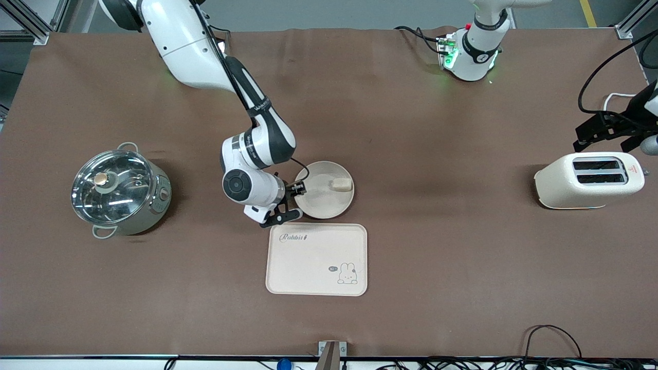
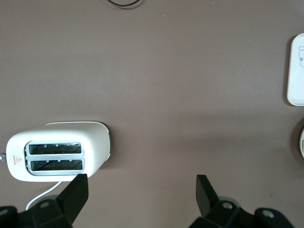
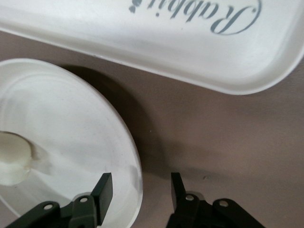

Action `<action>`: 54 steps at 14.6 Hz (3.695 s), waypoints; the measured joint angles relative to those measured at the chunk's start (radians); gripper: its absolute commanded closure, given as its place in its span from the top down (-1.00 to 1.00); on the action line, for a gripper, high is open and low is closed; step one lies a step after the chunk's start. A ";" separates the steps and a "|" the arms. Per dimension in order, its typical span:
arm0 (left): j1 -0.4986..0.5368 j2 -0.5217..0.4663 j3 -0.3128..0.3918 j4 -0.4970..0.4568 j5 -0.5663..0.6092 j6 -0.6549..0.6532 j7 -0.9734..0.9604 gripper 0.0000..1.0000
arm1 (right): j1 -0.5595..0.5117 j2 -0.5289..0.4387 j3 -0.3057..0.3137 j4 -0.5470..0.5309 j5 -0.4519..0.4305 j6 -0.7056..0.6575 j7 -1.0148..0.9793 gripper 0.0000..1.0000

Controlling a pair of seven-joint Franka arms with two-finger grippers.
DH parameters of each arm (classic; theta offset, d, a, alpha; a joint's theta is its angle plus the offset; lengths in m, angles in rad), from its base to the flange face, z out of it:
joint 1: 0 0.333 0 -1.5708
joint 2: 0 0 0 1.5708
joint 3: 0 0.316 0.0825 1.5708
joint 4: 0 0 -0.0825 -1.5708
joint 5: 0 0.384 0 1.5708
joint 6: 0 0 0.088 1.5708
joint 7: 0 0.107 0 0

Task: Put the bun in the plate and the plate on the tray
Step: 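Grasp the rim of the white plate with the right gripper, then lift the plate with the right gripper and move it over the tray, then lower the plate onto the tray and open the right gripper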

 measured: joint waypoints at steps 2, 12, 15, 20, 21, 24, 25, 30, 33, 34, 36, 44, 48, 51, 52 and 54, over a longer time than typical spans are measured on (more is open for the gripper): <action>-0.001 0.005 0.000 0.000 0.000 0.000 0.000 1.00 | 0.007 0.011 0.000 0.000 0.000 0.012 0.000 -0.23; -0.007 0.015 -0.003 0.004 0.000 0.000 0.000 1.00 | 0.008 0.002 -0.003 0.009 0.009 0.006 0.000 -0.99; -0.007 0.015 -0.003 0.004 0.000 0.000 0.000 1.00 | 0.006 0.000 -0.005 0.019 0.013 -0.018 0.000 -0.99; -0.007 0.015 -0.003 0.005 0.000 0.000 0.000 1.00 | -0.029 -0.026 -0.020 0.045 0.135 -0.103 0.000 -0.99; -0.007 0.015 -0.002 0.005 0.000 0.000 0.000 1.00 | -0.046 -0.027 -0.020 0.058 0.148 -0.111 0.000 -0.99; -0.006 0.015 -0.002 0.005 0.000 0.000 0.000 1.00 | -0.089 -0.027 -0.020 0.092 0.209 -0.118 0.000 -0.99; -0.006 0.015 -0.002 0.005 0.000 0.000 0.000 1.00 | -0.100 -0.028 -0.020 0.104 0.255 -0.118 -0.001 -0.99; -0.006 0.016 -0.002 0.006 0.000 0.000 0.000 1.00 | -0.134 0.012 -0.021 0.195 0.324 -0.111 0.048 -0.98; -0.006 0.016 -0.002 0.007 0.000 0.000 0.000 1.00 | -0.154 0.093 -0.021 0.281 0.326 -0.071 0.099 -0.97; -0.007 0.017 -0.002 0.007 0.000 0.000 0.000 1.00 | -0.159 0.123 -0.020 0.302 0.326 -0.042 0.111 -0.97; -0.007 0.017 -0.003 0.008 0.000 0.000 0.000 1.00 | -0.164 0.180 -0.020 0.330 0.330 0.012 0.130 -0.97; -0.008 0.017 -0.005 0.008 0.000 0.000 0.000 1.00 | -0.186 0.275 -0.014 0.431 0.367 0.033 0.165 -0.96; -0.008 0.017 -0.005 0.009 0.000 0.000 0.000 1.00 | -0.186 0.296 -0.010 0.459 0.367 0.033 0.166 -0.93; -0.008 0.017 -0.005 0.009 0.000 0.000 0.000 1.00 | -0.186 0.311 -0.009 0.470 0.367 0.033 0.166 -0.76; -0.008 0.017 -0.005 0.009 0.000 0.000 0.000 1.00 | -0.186 0.313 -0.009 0.473 0.367 0.033 0.166 -0.21; -0.008 0.017 -0.005 0.009 0.000 0.000 0.001 1.00 | -0.186 0.314 -0.009 0.476 0.367 0.033 0.166 1.00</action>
